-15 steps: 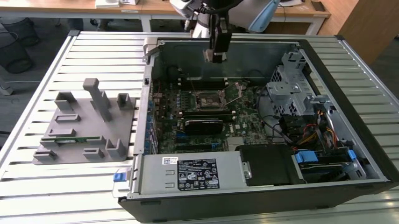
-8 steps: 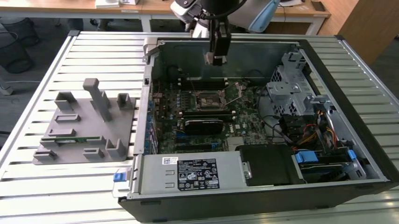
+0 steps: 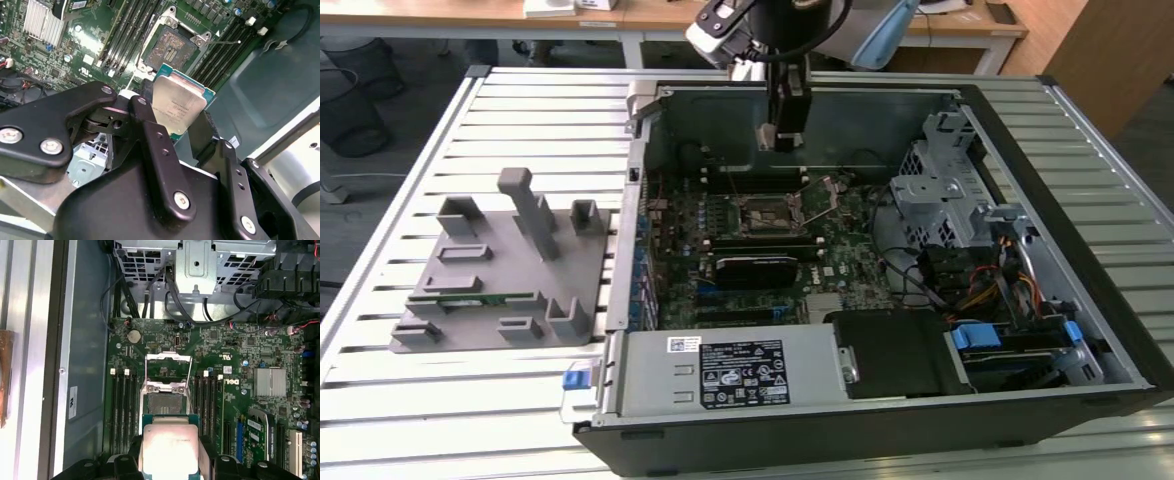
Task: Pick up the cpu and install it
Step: 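Place the cpu into insertion slot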
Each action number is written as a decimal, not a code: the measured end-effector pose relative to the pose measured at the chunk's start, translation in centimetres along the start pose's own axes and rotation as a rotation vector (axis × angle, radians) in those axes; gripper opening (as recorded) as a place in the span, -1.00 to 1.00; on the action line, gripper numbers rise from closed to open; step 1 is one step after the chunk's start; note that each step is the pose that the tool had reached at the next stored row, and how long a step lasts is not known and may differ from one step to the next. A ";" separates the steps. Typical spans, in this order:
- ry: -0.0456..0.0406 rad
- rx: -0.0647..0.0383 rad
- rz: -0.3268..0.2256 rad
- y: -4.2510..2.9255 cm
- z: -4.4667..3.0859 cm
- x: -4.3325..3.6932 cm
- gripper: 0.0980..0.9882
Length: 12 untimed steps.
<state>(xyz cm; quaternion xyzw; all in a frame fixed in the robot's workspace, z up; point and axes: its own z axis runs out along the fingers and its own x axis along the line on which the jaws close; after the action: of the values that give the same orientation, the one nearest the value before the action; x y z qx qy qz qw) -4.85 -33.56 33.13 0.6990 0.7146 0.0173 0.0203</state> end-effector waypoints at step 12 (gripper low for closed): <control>-0.0010 -0.002 -0.014 -0.06 1.95 0.09 -0.04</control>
<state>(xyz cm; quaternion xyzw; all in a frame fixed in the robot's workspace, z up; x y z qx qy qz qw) -4.81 -33.48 31.18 0.6941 0.7193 0.0175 0.0214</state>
